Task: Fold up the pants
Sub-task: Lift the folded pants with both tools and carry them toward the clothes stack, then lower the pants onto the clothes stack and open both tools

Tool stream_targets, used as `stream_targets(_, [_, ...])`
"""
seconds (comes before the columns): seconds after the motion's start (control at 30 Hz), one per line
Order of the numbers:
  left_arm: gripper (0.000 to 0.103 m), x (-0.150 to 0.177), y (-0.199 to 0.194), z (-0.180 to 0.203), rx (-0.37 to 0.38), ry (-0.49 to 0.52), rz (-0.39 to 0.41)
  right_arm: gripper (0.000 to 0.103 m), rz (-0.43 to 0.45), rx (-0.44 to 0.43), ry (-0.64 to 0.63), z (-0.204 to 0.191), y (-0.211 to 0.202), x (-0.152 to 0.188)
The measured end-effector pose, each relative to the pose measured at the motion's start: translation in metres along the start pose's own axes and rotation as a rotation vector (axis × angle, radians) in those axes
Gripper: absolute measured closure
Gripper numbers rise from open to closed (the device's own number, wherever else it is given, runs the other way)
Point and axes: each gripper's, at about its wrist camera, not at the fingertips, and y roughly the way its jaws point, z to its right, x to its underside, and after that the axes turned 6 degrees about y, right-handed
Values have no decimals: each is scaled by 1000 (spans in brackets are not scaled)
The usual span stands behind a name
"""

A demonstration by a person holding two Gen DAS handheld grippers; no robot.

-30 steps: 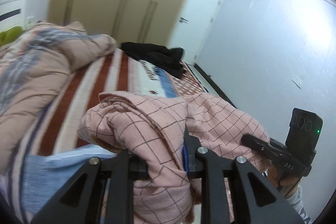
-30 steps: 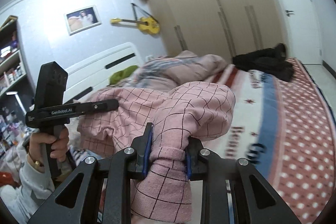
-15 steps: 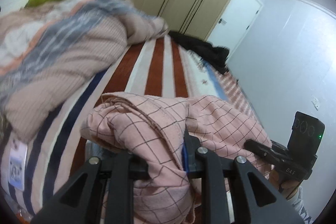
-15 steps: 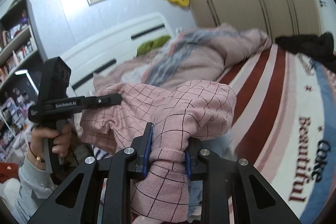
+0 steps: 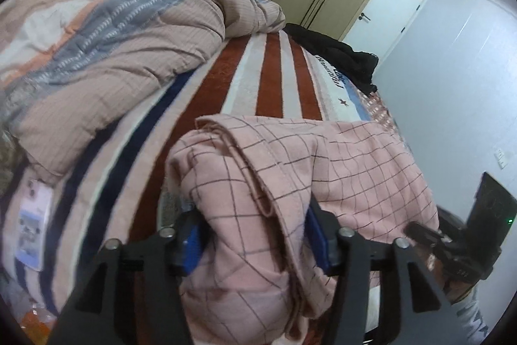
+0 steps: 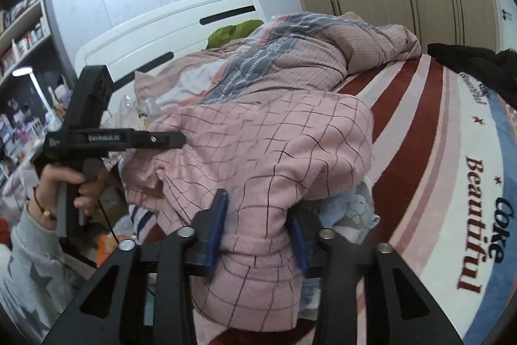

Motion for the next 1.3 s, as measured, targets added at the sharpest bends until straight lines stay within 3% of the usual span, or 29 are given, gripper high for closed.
stream_targets(0.07, [38, -4, -12, 2, -70, 25, 17, 57, 35, 30, -36, -1, -15, -1])
stream_targets(0.13, [35, -12, -22, 5, -105, 41, 41, 55, 84, 74, -81, -2, -32, -4])
stream_targets(0.27, [35, -25, -33, 23, -71, 57, 116, 55, 179, 85, -129, -8, -56, -20])
stream_targets(0.4, [35, -34, -22, 44, -31, 89, 140, 56, 139, 0, -92, -13, -40, -38])
stream_targets(0.47, [35, -33, -8, 48, -13, 101, 112, 56, 117, 10, -99, -14, -24, -38])
stream_targets(0.57, [35, -28, 17, 41, -69, 121, 61, 56, 59, 29, -92, -8, 1, -30])
stream_targets(0.7, [37, -23, 33, 24, -51, 84, 49, 55, 37, 71, -85, 6, 20, -18])
stream_targets(0.83, [40, -20, 42, 23, -53, 76, 31, 55, 17, 49, -25, 23, 29, -15])
stream_targets(1.07, [34, -21, 14, 51, -94, 93, 68, 53, 53, 57, -58, 15, 5, -14])
stream_targets(1.3, [28, -1, -33, 99, -119, 158, 169, 50, 119, 50, -79, 10, -48, 3])
